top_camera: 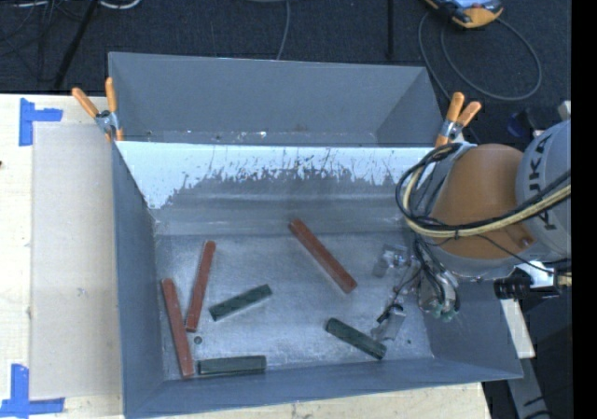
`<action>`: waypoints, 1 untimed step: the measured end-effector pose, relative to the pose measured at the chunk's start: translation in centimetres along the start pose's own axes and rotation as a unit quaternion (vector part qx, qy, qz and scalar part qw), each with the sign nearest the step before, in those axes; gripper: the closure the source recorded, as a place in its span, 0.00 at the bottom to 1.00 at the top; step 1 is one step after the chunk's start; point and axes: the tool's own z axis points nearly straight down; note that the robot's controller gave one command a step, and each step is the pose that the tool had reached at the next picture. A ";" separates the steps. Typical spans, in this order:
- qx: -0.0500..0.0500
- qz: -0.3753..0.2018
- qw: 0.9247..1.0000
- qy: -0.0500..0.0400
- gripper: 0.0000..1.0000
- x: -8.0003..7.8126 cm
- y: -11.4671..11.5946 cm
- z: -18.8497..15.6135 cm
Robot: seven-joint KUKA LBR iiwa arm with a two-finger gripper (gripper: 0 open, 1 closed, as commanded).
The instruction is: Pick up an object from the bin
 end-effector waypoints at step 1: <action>0.000 -0.018 1.000 0.000 0.00 0.1 0.2 0.8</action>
Offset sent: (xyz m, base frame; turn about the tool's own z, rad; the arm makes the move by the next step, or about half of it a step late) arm -0.0089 -0.0067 -0.0602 -0.2225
